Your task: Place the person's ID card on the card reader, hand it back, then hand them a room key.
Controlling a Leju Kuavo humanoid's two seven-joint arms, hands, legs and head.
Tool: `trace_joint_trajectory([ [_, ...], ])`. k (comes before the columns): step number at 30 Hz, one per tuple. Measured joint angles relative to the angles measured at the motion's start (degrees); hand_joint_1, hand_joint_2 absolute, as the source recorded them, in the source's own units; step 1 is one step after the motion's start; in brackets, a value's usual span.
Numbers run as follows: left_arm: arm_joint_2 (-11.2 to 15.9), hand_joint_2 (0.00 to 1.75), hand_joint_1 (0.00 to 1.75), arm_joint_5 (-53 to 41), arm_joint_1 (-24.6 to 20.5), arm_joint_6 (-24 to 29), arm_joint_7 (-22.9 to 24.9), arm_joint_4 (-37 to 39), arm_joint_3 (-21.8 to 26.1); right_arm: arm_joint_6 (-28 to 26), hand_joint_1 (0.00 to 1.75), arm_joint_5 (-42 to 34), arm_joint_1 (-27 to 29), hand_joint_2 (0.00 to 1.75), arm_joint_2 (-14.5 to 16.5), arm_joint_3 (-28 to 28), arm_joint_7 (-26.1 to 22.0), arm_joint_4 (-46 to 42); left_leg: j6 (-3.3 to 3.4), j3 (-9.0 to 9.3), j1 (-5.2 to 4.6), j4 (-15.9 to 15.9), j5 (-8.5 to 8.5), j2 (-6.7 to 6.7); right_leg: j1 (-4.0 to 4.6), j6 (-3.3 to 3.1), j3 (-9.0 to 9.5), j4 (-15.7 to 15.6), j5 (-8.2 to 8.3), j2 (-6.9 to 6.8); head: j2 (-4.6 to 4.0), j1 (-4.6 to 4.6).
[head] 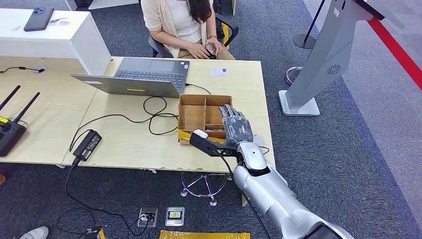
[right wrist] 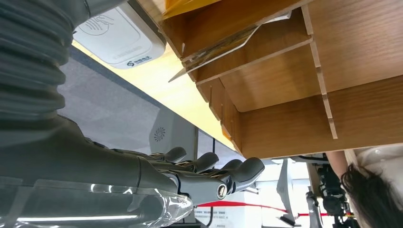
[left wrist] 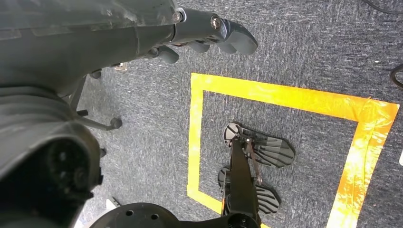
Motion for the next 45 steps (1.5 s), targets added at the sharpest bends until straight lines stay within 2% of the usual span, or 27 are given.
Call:
trace_joint_trajectory([
  [27,0.1,0.0,0.0,-0.4,0.0,-0.3,0.0,0.0,-1.4,0.9,0.0,-0.2,0.7,1.75,-0.5,0.0,0.8,3.5,0.0,0.01,0.0,0.0,0.0,0.0,0.0,0.0,-0.01,0.0,0.0,0.0,-0.01,0.01],
  [28,0.1,0.0,0.0,-0.4,0.0,-0.3,0.0,0.0,-1.4,0.9,0.07,-0.2,0.7,1.75,-0.5,0.0,0.8,3.6,0.0,0.01,0.0,0.0,0.0,0.0,0.0,0.0,0.0,0.0,0.0,0.0,-0.01,0.01],
  [31,0.1,0.0,0.0,-0.4,0.0,-0.3,0.0,0.0,-1.5,0.8,1.37,-0.4,0.9,1.75,-0.5,0.0,0.7,3.9,0.0,0.01,0.0,0.0,0.0,0.0,0.0,0.0,-0.01,0.0,0.0,0.01,0.0,0.0],
  [32,0.1,0.0,0.0,-0.4,0.0,-0.3,0.0,0.0,-1.5,0.8,1.75,-0.7,1.0,1.75,-0.5,0.0,0.5,3.9,0.0,0.01,0.0,0.0,0.0,0.0,0.0,0.0,-0.01,0.0,0.0,0.01,0.0,0.0],
  [45,0.3,0.0,0.0,-0.6,-0.1,-0.6,0.1,0.0,-2.6,-0.4,1.75,-2.9,1.3,1.75,-1.0,-0.8,-1.5,4.0,0.0,0.02,0.0,0.0,0.0,0.01,0.0,0.0,0.0,0.0,0.0,0.01,0.01,-0.01],
])
